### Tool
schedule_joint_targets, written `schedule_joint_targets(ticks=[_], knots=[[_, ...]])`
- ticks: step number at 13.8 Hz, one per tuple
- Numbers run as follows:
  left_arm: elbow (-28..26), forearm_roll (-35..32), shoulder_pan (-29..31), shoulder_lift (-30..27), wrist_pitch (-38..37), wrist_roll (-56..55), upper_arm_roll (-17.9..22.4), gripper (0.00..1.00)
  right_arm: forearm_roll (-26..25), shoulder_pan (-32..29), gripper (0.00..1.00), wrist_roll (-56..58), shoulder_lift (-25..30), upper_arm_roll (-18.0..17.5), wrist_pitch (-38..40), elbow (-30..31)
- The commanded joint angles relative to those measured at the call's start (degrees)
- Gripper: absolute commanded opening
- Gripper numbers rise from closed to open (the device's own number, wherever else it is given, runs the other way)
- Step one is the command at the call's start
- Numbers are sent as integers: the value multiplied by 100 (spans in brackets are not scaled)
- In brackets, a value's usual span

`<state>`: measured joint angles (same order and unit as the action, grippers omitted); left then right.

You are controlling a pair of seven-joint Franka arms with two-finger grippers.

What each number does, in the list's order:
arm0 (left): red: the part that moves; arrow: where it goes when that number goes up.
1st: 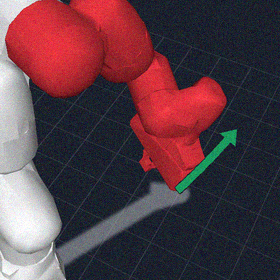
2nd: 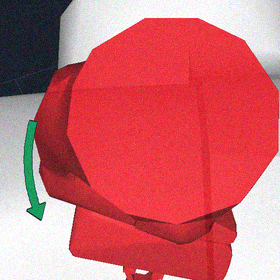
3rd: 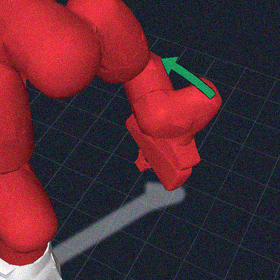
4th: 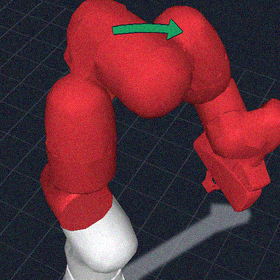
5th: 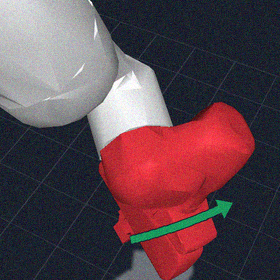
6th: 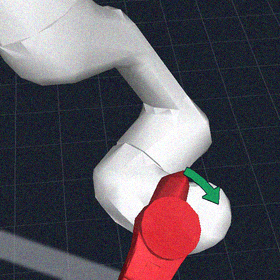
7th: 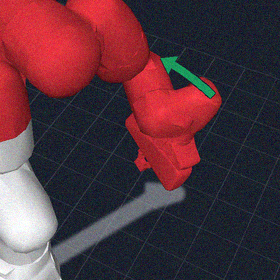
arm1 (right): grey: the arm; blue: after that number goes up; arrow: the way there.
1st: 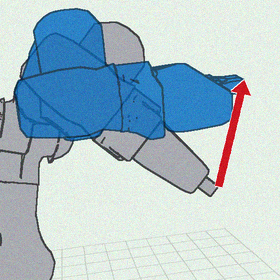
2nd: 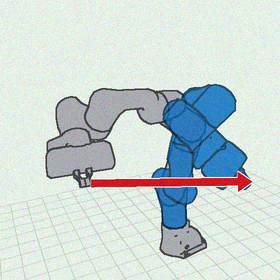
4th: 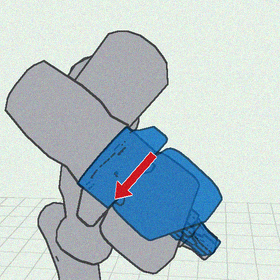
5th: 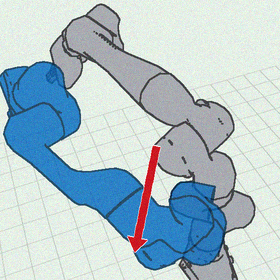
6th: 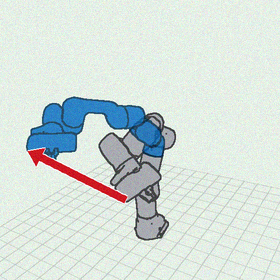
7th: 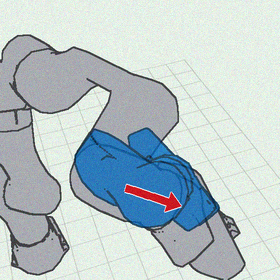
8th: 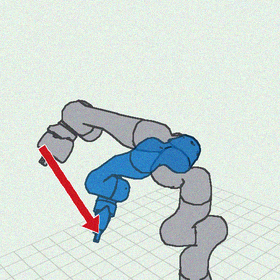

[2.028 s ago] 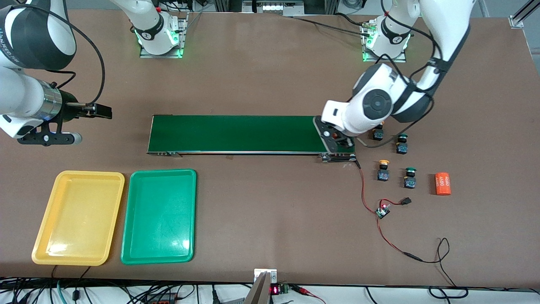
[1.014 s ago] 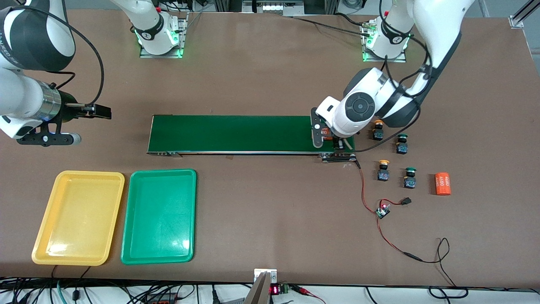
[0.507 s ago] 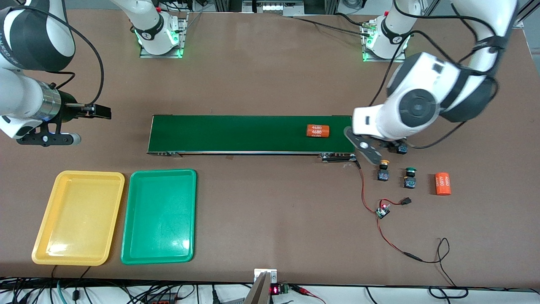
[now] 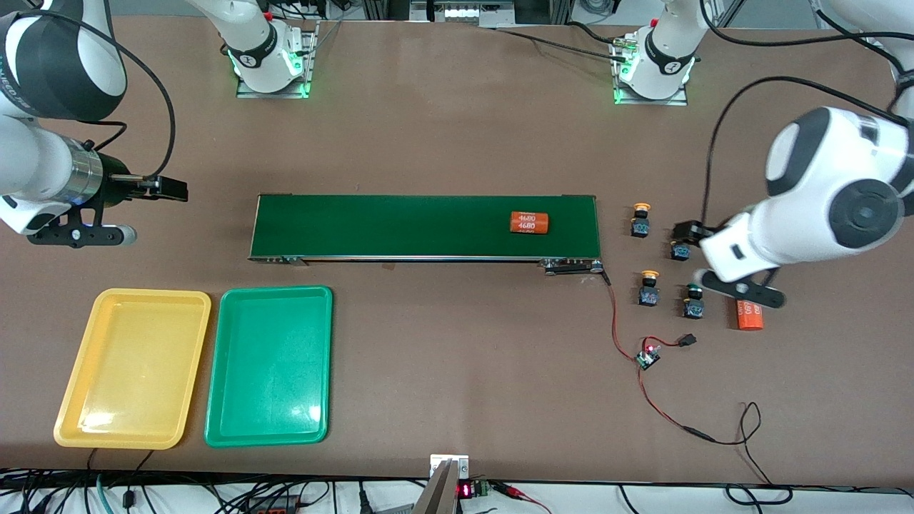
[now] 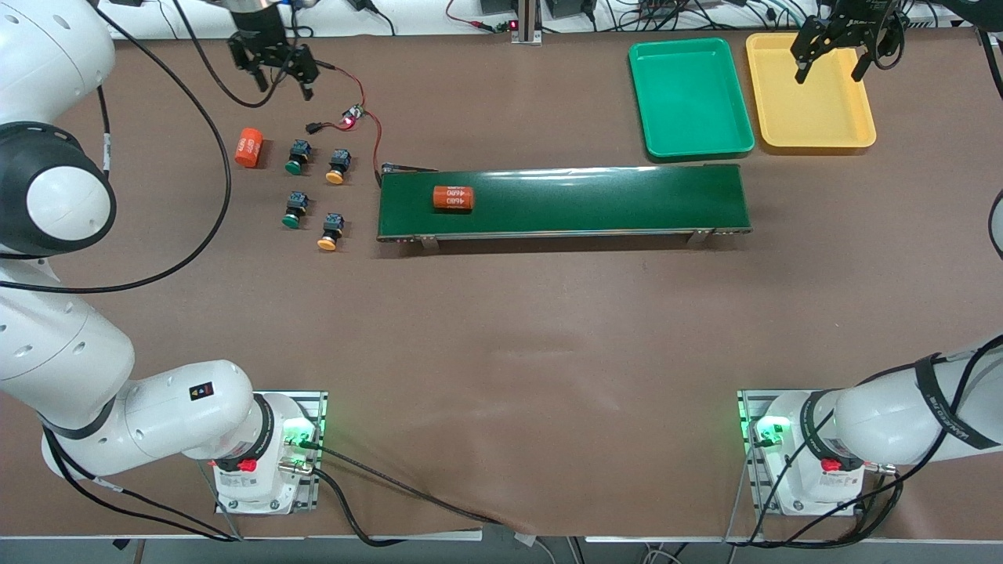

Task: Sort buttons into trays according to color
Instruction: 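Move the left gripper to the second orange battery and grasp it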

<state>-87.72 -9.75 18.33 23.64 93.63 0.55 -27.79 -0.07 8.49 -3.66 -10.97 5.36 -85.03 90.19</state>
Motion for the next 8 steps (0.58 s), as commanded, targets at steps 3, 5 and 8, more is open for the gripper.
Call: schedule_joint_targets(ticks=[3, 5, 8], knots=[[-322, 466, -821, 44, 1540, 311, 2055, 100, 86, -23, 100, 58, 7, 9, 65, -10], [-648, 466, -927, 105, 2332, 804, 2409, 100, 86, -15, 100, 58, 7, 9, 56, -10], [-966, 501, -831, 446, 3397, 1701, 2604, 100, 86, -23, 100, 58, 7, 9, 56, -10]])
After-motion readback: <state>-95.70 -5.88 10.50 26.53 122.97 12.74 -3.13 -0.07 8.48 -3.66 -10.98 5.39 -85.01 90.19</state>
